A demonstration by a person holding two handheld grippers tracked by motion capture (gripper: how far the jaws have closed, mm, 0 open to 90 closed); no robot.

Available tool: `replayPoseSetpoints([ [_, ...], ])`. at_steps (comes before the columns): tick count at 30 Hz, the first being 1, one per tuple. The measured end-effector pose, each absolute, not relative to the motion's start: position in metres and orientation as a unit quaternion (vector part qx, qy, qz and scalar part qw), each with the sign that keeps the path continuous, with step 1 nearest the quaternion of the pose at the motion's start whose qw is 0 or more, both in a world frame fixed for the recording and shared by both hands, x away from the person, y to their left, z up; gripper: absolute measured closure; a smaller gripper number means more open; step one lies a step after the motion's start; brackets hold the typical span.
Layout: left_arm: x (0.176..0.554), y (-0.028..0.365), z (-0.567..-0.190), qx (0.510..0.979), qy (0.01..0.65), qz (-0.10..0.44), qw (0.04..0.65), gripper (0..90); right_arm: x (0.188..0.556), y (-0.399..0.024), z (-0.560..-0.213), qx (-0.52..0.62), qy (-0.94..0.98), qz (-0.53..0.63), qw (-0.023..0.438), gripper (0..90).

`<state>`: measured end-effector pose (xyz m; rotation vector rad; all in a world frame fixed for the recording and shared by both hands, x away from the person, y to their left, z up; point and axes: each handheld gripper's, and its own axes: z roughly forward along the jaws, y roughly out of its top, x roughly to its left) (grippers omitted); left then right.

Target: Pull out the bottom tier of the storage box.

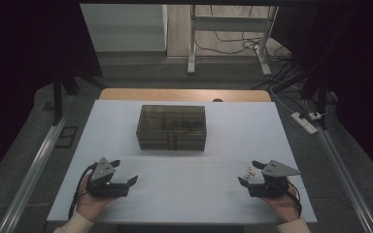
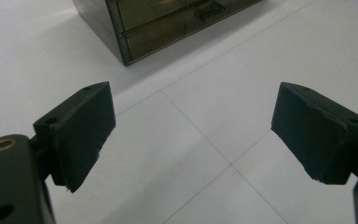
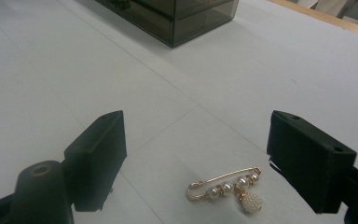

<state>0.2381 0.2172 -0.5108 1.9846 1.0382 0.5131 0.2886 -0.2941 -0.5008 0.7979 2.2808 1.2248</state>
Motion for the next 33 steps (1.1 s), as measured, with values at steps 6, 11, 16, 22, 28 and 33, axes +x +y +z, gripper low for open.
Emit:
replayPoseSetpoints([
  [6, 0.238, 0.217, -0.512, 0.789, 0.406, 0.214, 0.407, 12.6, 0.288, -0.294, -0.500, 0.287, 0.821, 0.445, 0.215, 19.0],
  [11, 0.236, 0.215, -0.513, 0.797, 0.387, 0.230, 0.402, 12.3, 0.289, -0.294, -0.501, 0.287, 0.823, 0.441, 0.214, 19.0],
  [16, 0.237, 0.212, -0.511, 0.800, 0.372, 0.258, 0.393, 9.4, 0.289, -0.293, -0.501, 0.288, 0.824, 0.439, 0.212, 19.1],
  [22, 0.245, 0.207, -0.514, 0.804, 0.367, 0.266, 0.385, 0.8, 0.289, -0.293, -0.501, 0.290, 0.824, 0.439, 0.212, 19.2],
  [28, 0.253, 0.204, -0.503, 0.789, 0.373, 0.268, 0.408, 3.1, 0.287, -0.292, -0.499, 0.292, 0.821, 0.441, 0.214, 19.2],
  [33, 0.261, 0.200, -0.499, 0.784, 0.380, 0.270, 0.410, 7.8, 0.287, -0.293, -0.499, 0.292, 0.821, 0.442, 0.214, 19.2],
])
